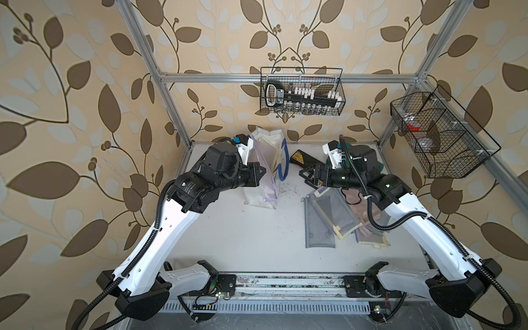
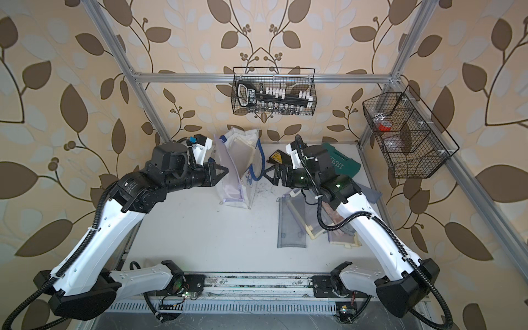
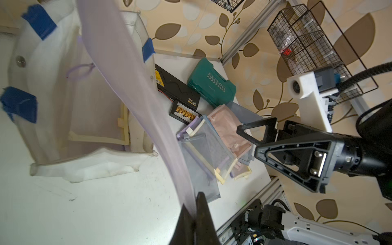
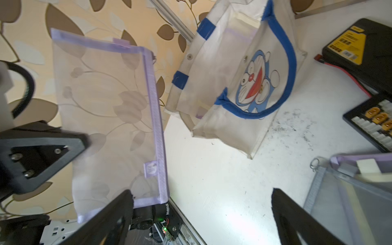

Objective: Put the pencil pouch into the canvas bag
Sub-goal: Place the pencil pouch in the canvas bag.

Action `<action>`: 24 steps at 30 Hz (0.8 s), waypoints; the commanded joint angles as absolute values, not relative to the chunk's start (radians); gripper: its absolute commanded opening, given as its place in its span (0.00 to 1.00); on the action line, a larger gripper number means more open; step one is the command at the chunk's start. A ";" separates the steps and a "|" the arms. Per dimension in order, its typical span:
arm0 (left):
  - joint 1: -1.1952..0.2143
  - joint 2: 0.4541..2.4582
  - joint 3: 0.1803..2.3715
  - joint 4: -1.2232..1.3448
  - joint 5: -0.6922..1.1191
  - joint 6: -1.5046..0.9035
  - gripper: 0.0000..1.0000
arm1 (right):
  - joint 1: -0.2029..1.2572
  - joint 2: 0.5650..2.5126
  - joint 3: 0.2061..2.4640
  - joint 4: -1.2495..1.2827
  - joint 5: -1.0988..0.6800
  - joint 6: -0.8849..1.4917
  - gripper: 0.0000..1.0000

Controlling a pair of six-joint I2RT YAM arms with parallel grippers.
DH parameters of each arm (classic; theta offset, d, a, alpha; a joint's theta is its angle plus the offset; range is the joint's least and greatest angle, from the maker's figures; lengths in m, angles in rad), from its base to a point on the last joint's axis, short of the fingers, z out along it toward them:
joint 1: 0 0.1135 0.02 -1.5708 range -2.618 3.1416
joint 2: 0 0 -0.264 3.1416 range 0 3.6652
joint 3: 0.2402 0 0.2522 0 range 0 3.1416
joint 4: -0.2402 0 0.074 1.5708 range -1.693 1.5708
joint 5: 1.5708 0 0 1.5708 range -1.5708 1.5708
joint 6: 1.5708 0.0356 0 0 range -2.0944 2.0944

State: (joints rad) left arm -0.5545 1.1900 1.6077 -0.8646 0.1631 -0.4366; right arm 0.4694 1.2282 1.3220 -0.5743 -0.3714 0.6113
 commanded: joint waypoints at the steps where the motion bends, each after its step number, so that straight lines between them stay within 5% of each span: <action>1: -0.541 1.242 1.705 -0.960 0.042 -0.315 0.00 | 0.454 1.224 1.353 -0.664 -0.307 0.588 1.00; 13: -0.485 1.516 2.003 -1.008 -0.156 -0.121 0.00 | 0.437 1.166 1.292 -0.733 -0.256 0.558 1.00; 24: -0.483 1.668 1.954 -0.788 -0.123 0.022 0.00 | 0.434 1.177 1.354 -0.808 -0.249 0.531 1.00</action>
State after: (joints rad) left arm -0.4892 1.6531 1.9644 -0.8829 -0.1371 -0.0463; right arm 0.4370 1.1763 1.3151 -0.7616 -0.2699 0.5549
